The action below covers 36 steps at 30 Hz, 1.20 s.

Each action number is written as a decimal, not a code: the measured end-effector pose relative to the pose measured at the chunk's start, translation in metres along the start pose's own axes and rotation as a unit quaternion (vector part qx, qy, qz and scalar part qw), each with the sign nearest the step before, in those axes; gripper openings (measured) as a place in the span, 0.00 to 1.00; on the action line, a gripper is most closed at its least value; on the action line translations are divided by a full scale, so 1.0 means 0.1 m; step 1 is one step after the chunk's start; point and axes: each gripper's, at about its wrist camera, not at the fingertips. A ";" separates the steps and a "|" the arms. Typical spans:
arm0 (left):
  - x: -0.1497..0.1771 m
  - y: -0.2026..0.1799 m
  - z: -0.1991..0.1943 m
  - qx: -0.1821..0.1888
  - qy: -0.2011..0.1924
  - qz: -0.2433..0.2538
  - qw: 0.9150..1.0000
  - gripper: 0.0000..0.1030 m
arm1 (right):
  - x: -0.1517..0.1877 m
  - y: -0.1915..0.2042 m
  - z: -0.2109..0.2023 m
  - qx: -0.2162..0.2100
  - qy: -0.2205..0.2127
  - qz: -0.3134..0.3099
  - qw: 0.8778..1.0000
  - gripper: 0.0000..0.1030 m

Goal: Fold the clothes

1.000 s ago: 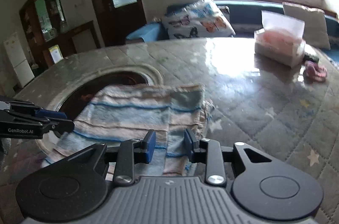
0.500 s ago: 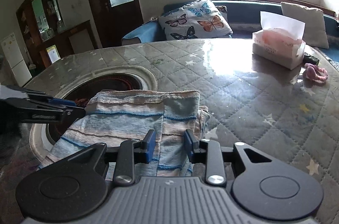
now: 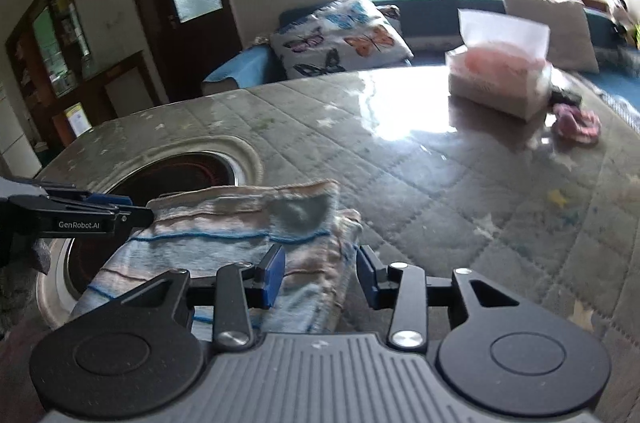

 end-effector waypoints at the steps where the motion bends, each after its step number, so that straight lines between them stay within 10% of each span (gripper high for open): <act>1: 0.00 0.00 -0.01 0.000 -0.001 -0.001 1.000 0.40 | 0.00 -0.03 0.01 -0.004 0.001 0.010 1.000 0.38; 36: 0.59 -0.40 -0.69 0.109 0.034 -0.027 0.993 0.33 | 0.38 -0.19 -0.45 0.016 -0.024 0.098 0.995 0.12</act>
Point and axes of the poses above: each gripper's, at about its wrist camera, not at the fingertips, and z roughly the way its jaws point, y to its left, x to its underside, and after that the axes turned 4 degrees about -x, right-handed
